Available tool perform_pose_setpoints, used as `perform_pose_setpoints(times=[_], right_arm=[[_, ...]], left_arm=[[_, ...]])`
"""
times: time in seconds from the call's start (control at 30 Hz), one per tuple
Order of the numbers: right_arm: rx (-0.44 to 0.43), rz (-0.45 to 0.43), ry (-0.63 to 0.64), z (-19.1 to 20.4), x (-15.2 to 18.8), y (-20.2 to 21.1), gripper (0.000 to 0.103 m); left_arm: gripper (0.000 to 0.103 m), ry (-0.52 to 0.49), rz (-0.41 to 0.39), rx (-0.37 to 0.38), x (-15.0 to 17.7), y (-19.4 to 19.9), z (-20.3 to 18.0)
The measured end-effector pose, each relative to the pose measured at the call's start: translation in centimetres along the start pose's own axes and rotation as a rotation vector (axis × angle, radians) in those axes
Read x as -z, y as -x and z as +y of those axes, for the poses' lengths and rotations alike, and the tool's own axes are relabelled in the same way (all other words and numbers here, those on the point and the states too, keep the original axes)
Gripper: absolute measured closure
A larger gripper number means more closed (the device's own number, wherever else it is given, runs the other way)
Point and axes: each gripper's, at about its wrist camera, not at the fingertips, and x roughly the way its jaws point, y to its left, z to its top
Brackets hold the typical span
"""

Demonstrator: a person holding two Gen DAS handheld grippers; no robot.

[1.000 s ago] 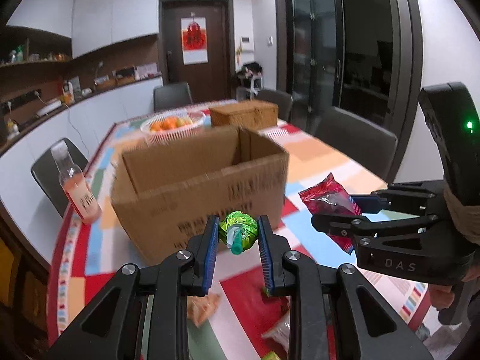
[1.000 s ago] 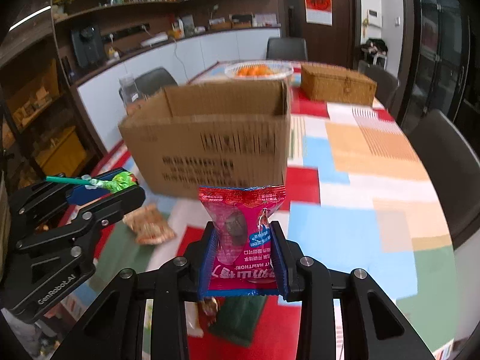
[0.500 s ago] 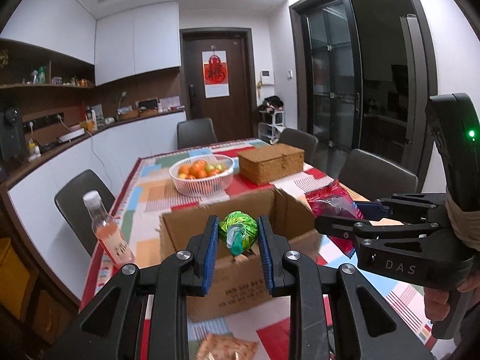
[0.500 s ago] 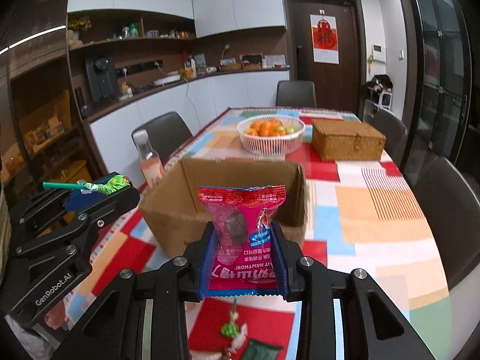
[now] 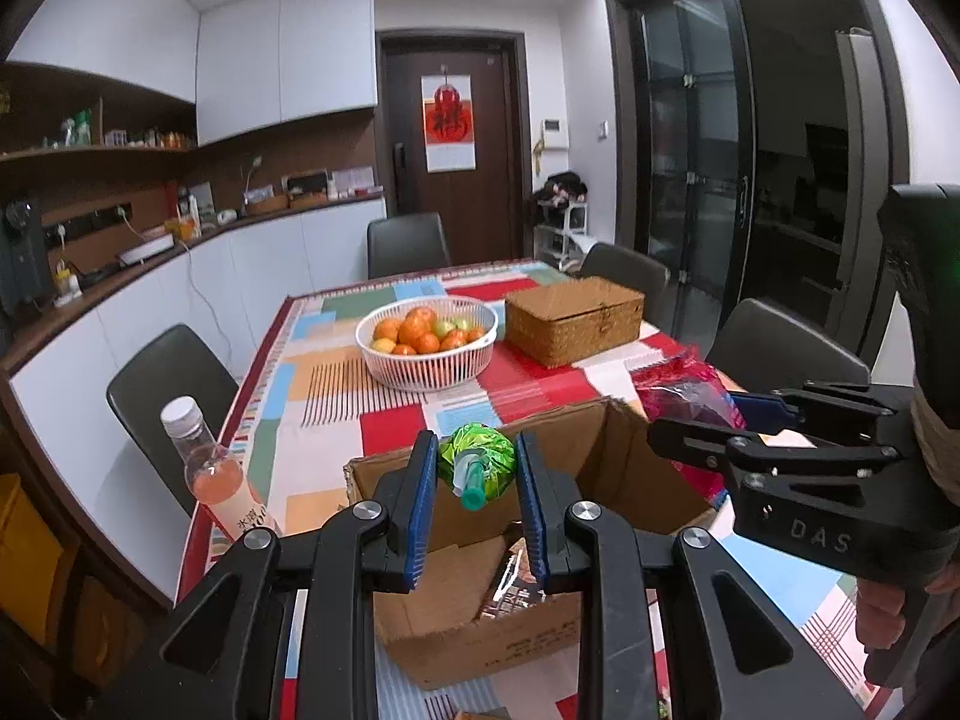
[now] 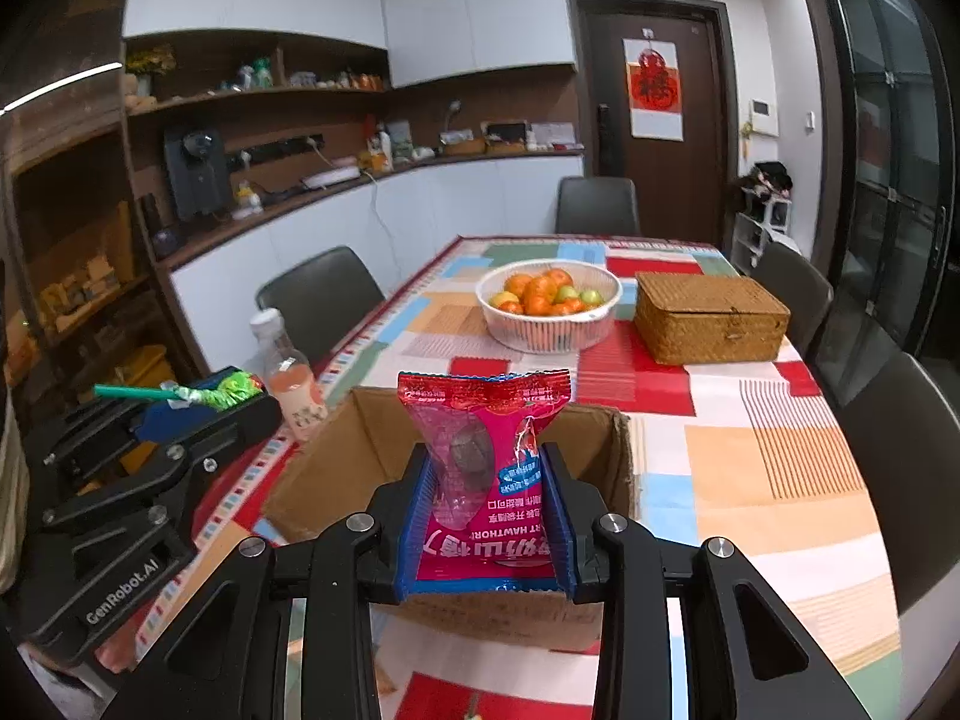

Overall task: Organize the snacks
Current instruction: 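Carry the lollipop and red bag into the box and open both tools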

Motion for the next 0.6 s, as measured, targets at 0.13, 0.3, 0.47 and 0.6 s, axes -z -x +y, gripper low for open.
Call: perform_pose_setpoints(times=[0.13,0.3,0.47,0.6], right_arm=[[0.005,0.043,-0.005,-0.3,-0.3,-2.0,0.068],[0.000,0.100,-0.020,-0.8,-0.4,-4.6,0.068],[0.014,0.147,-0.017,-1.0,-0.3,-6.4,0.067],[0.079,0.153,-0.015,-1.2,0.1,-6.3,0.048]], left_arm=[[0.077,-0.002,0.055,-0.013,-0.3,-2.6,0.5],[0.077,0.013,0.129,-0.003,-0.2,-5.2,1.1],[0.058,0.001,0.178,-0.007,0.2,-6.7,0.9],[0.045,0.022,0.161,-0.039,0.7,-5.2,1.0]])
